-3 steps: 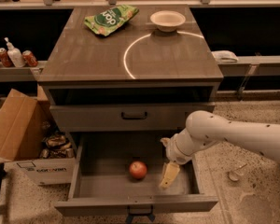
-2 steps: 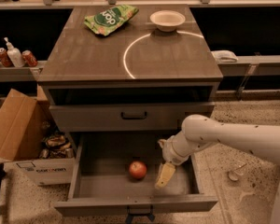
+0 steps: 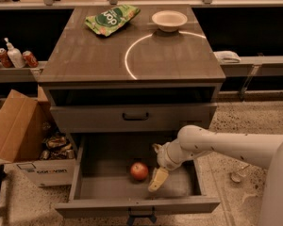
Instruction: Pick apple from middle drawer and place on counter
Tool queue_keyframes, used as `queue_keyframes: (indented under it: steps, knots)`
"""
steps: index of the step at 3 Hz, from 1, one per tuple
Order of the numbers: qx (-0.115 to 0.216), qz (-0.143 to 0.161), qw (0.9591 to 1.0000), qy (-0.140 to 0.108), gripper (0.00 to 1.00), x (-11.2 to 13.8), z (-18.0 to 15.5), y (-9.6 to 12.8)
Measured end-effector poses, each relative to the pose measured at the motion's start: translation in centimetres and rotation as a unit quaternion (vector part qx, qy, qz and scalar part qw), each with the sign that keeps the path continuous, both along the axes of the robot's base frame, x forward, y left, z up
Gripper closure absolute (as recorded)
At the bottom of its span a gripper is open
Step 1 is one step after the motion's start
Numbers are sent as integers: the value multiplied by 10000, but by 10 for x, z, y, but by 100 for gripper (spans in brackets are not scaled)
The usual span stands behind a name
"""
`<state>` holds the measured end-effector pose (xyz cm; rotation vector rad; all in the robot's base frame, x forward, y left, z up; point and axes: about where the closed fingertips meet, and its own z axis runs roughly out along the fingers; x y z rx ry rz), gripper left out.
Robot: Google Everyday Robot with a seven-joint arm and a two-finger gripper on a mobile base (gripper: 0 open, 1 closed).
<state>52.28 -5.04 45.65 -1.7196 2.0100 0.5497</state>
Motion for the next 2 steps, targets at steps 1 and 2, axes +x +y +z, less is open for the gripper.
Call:
queue_keyframes:
  steps: [1, 2]
  knots:
    - [183, 95, 9997, -125, 0, 10, -27, 18]
    - [323, 153, 9992, -204, 0, 20, -52, 31]
